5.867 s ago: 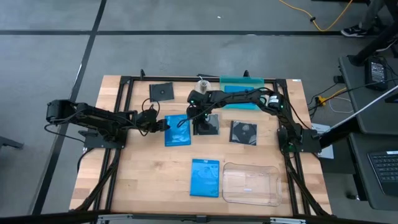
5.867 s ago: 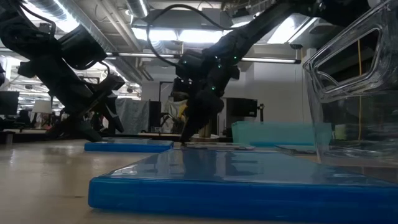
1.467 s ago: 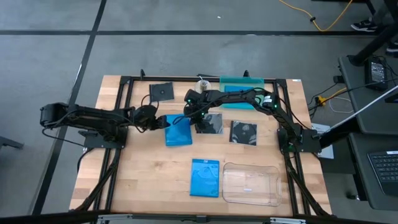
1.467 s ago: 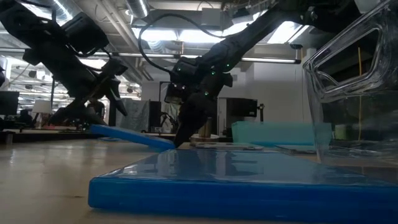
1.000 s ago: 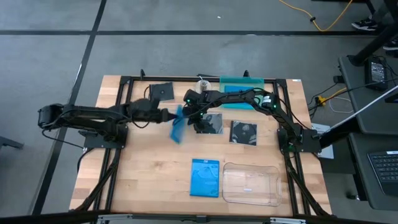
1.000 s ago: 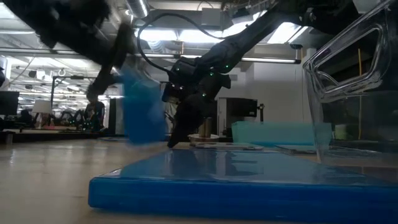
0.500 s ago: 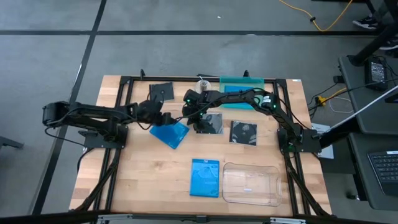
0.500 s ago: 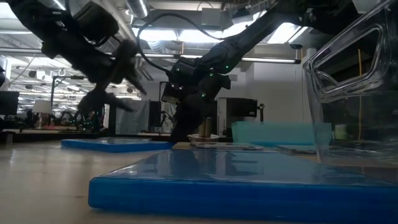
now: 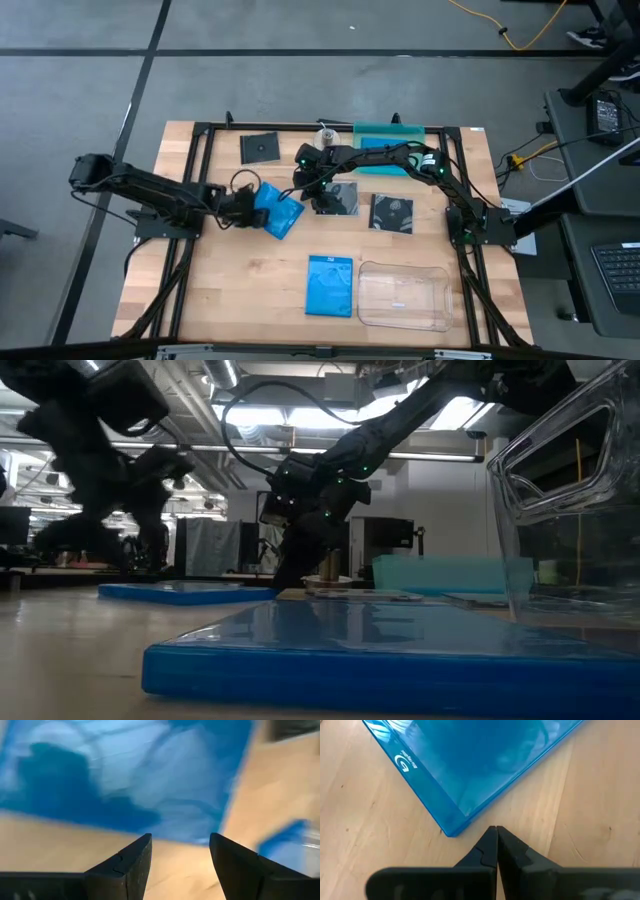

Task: Pick & place jewel cases by type
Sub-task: Put the left blue CD case into the blue bin

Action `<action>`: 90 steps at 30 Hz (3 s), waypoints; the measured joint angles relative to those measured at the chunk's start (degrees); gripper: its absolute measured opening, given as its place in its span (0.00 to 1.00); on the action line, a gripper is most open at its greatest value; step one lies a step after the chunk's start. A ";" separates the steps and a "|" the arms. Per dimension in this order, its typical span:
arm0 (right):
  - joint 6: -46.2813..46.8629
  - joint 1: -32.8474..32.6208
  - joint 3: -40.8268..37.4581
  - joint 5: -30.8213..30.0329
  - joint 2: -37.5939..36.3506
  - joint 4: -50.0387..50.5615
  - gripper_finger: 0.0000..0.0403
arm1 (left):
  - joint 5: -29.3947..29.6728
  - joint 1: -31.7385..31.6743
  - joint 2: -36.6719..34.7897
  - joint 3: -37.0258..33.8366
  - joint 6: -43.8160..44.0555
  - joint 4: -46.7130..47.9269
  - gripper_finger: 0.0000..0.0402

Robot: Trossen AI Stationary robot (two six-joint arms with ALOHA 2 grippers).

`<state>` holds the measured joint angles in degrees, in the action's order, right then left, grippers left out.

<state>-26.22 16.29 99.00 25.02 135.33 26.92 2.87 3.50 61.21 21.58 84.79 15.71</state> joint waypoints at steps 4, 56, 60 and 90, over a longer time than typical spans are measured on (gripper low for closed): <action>-1.07 0.01 -0.02 0.00 0.02 -0.25 0.02 | 3.65 3.86 0.00 -0.08 7.66 7.44 0.51; -2.58 0.16 -0.15 1.09 0.07 -2.12 0.02 | 10.42 -13.96 7.31 -6.69 -5.16 -19.31 0.58; -2.66 0.16 -0.15 1.11 0.07 -2.14 0.02 | 8.37 -15.17 5.67 -6.01 -7.79 -18.55 0.58; -2.62 0.93 0.09 1.04 0.28 -3.66 0.02 | 1.57 -18.25 6.71 2.08 -15.52 -17.40 0.50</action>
<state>-28.84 17.21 99.09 26.06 135.61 23.26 4.45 -14.75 67.92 23.66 69.27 -1.68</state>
